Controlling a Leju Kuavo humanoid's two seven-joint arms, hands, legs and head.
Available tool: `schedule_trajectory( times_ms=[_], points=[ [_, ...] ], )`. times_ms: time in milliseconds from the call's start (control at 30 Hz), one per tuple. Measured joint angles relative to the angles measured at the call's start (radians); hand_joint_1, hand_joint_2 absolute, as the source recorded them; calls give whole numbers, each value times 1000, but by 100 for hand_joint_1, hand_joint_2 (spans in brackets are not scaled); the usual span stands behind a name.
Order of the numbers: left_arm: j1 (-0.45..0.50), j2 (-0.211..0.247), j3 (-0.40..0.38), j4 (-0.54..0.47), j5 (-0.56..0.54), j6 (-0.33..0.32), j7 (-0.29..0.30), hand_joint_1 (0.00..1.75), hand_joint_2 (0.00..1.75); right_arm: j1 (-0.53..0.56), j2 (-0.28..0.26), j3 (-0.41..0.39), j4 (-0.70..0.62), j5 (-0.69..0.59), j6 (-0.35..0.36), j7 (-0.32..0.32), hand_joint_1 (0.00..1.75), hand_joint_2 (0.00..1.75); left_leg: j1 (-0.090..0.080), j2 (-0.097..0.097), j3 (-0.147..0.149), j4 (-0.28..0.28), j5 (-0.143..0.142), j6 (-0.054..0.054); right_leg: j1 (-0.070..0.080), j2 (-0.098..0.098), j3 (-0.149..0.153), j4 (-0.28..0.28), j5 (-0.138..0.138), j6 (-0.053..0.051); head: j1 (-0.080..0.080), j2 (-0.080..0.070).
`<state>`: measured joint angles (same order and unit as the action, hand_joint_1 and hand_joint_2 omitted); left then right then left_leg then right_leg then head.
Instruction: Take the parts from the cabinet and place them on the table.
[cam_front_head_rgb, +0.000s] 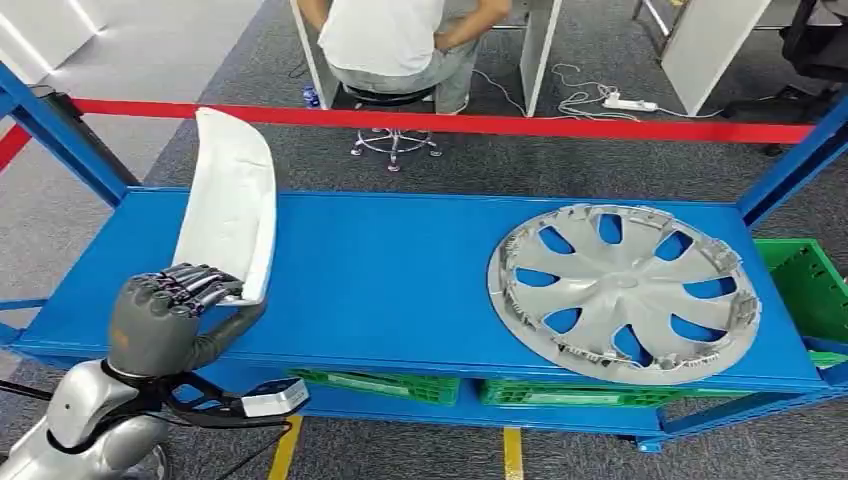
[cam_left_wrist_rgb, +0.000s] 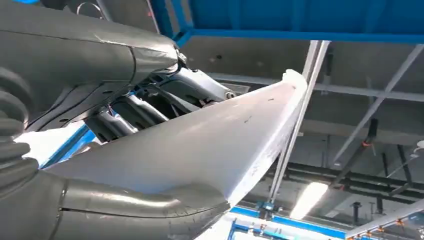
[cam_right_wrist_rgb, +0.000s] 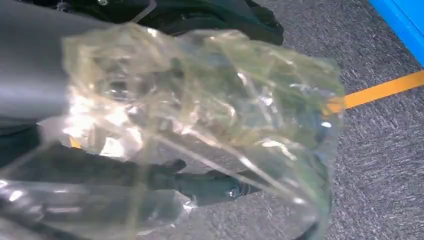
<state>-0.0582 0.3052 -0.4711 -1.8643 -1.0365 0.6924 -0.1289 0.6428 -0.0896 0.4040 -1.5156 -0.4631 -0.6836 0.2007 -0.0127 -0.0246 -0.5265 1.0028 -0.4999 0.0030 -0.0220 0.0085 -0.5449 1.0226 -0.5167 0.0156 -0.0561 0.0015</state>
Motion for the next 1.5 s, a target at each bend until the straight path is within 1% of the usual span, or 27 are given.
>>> schedule_trajectory(
  times_ms=[300, 433, 467, 500, 600, 633, 667, 700, 767, 800, 833, 933, 967, 1000, 1033, 1067, 1100, 1133, 1167, 1200, 1267, 1300, 1333, 1367, 1433, 1467, 1500],
  points=[
    [0, 8, -2, 0, 1, 0, 29, 175, 175, -4, 0, 6, 1, 0, 0, 0, 0, 0, -2, 0, -4, 11, -5, 9, -2, 0, 0, 0, 1, 6, 0, 0],
    [0, 11, -2, 0, 1, 0, 29, 175, 175, -6, 0, 9, 0, 0, 0, 0, 0, 0, -4, 0, -6, 4, -1, 23, -3, 0, 5, -10, 6, 21, -1, 0],
    [1, 11, -2, 0, 1, 0, 29, 175, 175, -7, 0, 9, 0, 1, 0, 0, 0, 0, 9, 3, 7, -18, 12, 30, -3, 0, -3, -6, -2, 24, -1, 0],
    [0, 11, -3, 0, 1, 1, 29, 175, 175, -6, -5, 9, 1, 2, 0, -1, 0, 0, 9, 6, 10, -24, 20, 36, 2, -3, -10, 16, -23, 23, 3, 0],
    [3, 11, -6, 2, -3, 2, 42, 175, 175, -11, -9, 14, 3, -1, 0, 0, 0, 0, 8, 9, 5, -23, 21, 38, 1, -3, -113, 239, -139, 27, 8, 0],
    [3, 11, -8, 3, -6, 2, 51, 175, 175, -11, -11, 16, 4, -5, 0, 0, 0, 0, 8, 10, 3, -22, 21, 38, 1, -3, -137, 289, -148, 29, 8, 0],
    [3, 13, -11, 4, -10, 2, 56, 175, 175, -11, -15, 17, 5, -8, 0, 0, 0, 0, 8, 10, 3, -21, 21, 37, 1, -4, -135, 283, -125, 29, 8, 0],
    [3, 16, -13, 4, -12, 2, 61, 175, 175, -12, -18, 18, 6, -9, 0, 0, 0, 0, 8, 9, 4, -20, 20, 37, 1, -4, -113, 240, -88, 29, 8, 0],
    [2, 16, -16, 4, -15, 2, 70, 175, 175, -13, -21, 18, 6, -7, 0, 0, 0, 0, 11, 8, 4, -13, 15, 28, 0, -4, -22, 56, 8, 26, 8, 0],
    [2, 17, -17, 4, -21, 2, 72, 175, 175, -16, -21, 19, 6, -4, 0, 0, 0, 0, 10, 8, 2, -10, 12, 22, 0, 0, 7, 6, -6, 24, 9, 0],
    [0, 20, -18, 5, -24, 2, 78, 175, 175, -16, -21, 22, 6, 7, 0, 3, 0, 0, 5, 6, -7, -4, 12, 15, 2, 5, 16, 0, 4, 19, 10, 0],
    [-1, 24, -23, 5, -42, 0, 91, 175, 175, -14, -21, 21, 7, 56, 0, 16, 0, 0, 6, 4, -11, 0, 22, 0, 5, 4, 6, 1, 5, 7, 6, 0],
    [-1, 25, -23, 5, -61, -3, 104, 175, 175, -15, -21, 21, 8, 99, 0, 38, 0, 0, 8, 3, -12, 3, 14, -5, -3, 0, 1, -6, 11, -3, 6, 0],
    [1, 24, -21, 5, -88, -8, 119, 175, 175, -23, -30, 23, 17, 160, 0, 70, 0, 0, 9, 7, -21, 22, -13, -11, -2, -3, -1, -6, 16, -11, 4, 0],
    [5, 24, -16, 3, -121, -23, 135, 175, 175, -34, -42, 26, 27, 259, 0, 122, 0, 0, 11, 12, -42, 75, -60, -17, -1, -5, -9, -6, 21, -19, 0, 0],
    [15, 22, -8, -2, -155, -40, 155, 175, 175, -43, -43, 33, 29, 412, 0, 182, 0, 0, 14, 14, -75, 160, -112, -23, 0, -6, -19, -6, 27, -25, 0, 0],
    [28, 19, -2, -9, -180, -50, 167, 175, 175, -48, -45, 35, 30, 609, 0, 218, 0, 0, 16, 15, -103, 239, -150, -26, 1, -7, -28, -6, 32, -28, 0, 0],
    [38, 16, 3, -14, -190, -56, 174, 175, 175, -52, -47, 35, 31, 785, 0, 233, 0, 0, 17, 15, -122, 298, -172, -28, 3, -8, -37, -5, 39, -28, 0, 0],
    [42, 14, 5, -15, -197, -58, 178, 175, 175, -57, -50, 39, 31, 929, 0, 244, 0, 0, 18, 15, -117, 305, -165, -28, 5, -10, -45, -5, 45, -27, 1, 0],
    [46, 12, 8, -18, -204, -61, 181, 175, 175, -63, -51, 42, 32, 1020, 0, 256, 0, 0, 18, 15, -91, 270, -134, -25, 7, -13, -53, -4, 51, -27, 0, 0],
    [57, 5, 16, -29, -225, -68, 192, 175, 175, -69, -51, 47, 31, 1066, -1, 274, 0, 0, 16, 16, 17, 97, -51, -12, 11, -16, -64, -4, 63, -24, 0, 0],
    [60, -1, 21, -35, -237, -72, 197, 175, 175, -68, -51, 47, 31, 1081, -1, 284, 0, 0, 14, 17, 70, 14, -35, -3, 12, -17, -66, -4, 69, -21, 0, 0],
    [64, -3, 27, -40, -250, -76, 203, 175, 175, -65, -48, 45, 31, 1118, -1, 291, 0, 0, 10, 22, 97, -40, -57, 1, 16, -20, -72, -3, 76, -15, 2, 0],
    [71, -8, 33, -47, -263, -78, 211, 175, 175, -64, -47, 43, 29, 1174, -1, 293, 0, 0, 7, 21, 89, -33, -45, -3, 12, -21, -72, -7, 85, -8, 3, 0],
    [83, -18, 42, -59, -294, -94, 228, 175, 175, -61, -21, 19, 22, 1318, -1, 268, 0, 0, 1, 21, 79, -34, -38, 4, 8, -22, -74, -10, 100, 3, 0, 0],
    [93, -24, 47, -66, -309, -99, 236, 175, 175, -58, 7, -5, 16, 1387, -2, 228, 0, 0, 4, 22, 73, -44, -21, 12, 13, -21, -75, -17, 111, 12, -1, 0],
    [97, -35, 51, -74, -326, -104, 243, 175, 175, -56, 43, -40, 14, 1450, -3, 154, 0, 0, 12, 31, 64, -53, -4, 16, 10, -16, -87, -5, 82, 12, -2, 0]
  ],
)
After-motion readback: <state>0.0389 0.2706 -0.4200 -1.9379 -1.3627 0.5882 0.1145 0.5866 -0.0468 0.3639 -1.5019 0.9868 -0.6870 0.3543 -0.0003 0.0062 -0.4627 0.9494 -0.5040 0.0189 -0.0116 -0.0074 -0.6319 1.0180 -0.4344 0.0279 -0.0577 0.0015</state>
